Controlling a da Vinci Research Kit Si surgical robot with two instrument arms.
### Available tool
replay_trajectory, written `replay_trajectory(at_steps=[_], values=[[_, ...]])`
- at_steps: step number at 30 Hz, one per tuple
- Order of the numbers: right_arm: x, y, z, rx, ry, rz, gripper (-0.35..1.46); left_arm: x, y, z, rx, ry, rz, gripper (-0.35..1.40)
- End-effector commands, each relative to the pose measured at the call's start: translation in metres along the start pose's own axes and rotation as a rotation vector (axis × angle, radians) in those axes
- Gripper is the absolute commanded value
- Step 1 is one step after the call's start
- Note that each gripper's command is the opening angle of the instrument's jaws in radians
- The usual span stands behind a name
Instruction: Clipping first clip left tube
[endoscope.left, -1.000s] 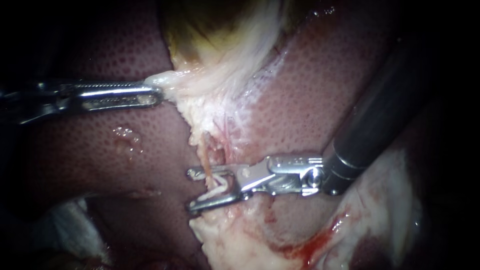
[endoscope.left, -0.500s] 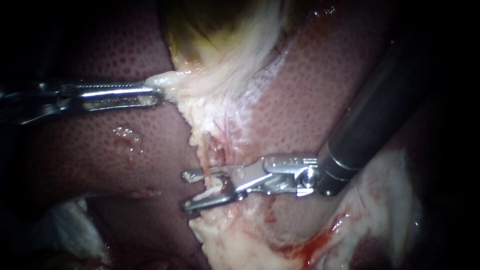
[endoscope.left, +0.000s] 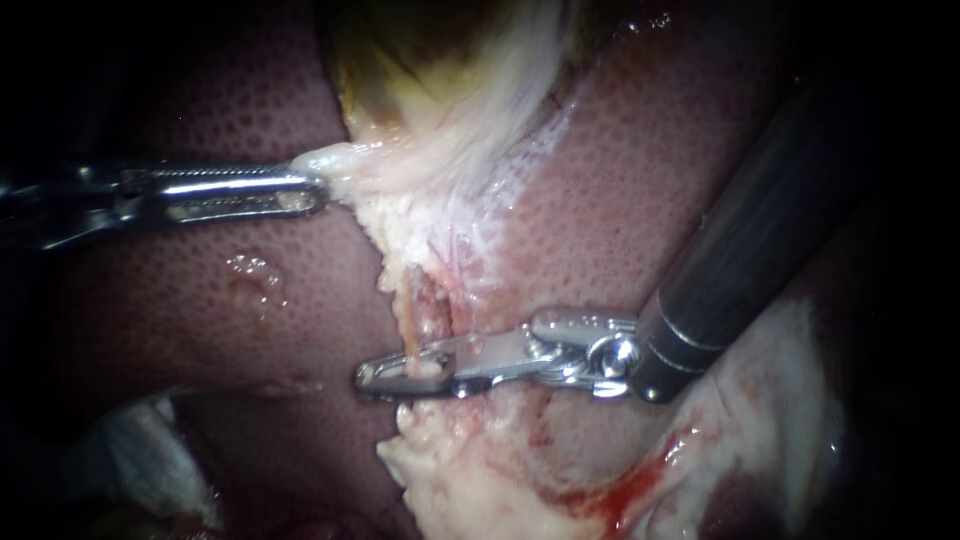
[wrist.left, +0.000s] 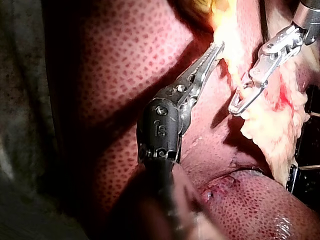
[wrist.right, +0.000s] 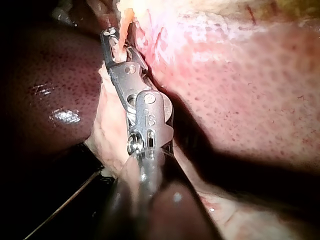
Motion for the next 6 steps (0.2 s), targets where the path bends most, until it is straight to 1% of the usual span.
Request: replay_trajectory(at_steps=[1,6], values=[[-0.0001,0.0,0.0,0.0,0.0,0.0,-0.35,0.0,0.0,0.0,0.001,0.0,0.0,-0.35],[-0.0001,0.0001,0.0,0.0,0.0,0.0,-0.35,0.0,0.0,0.0001,0.001,0.0,0.0,-0.35]])
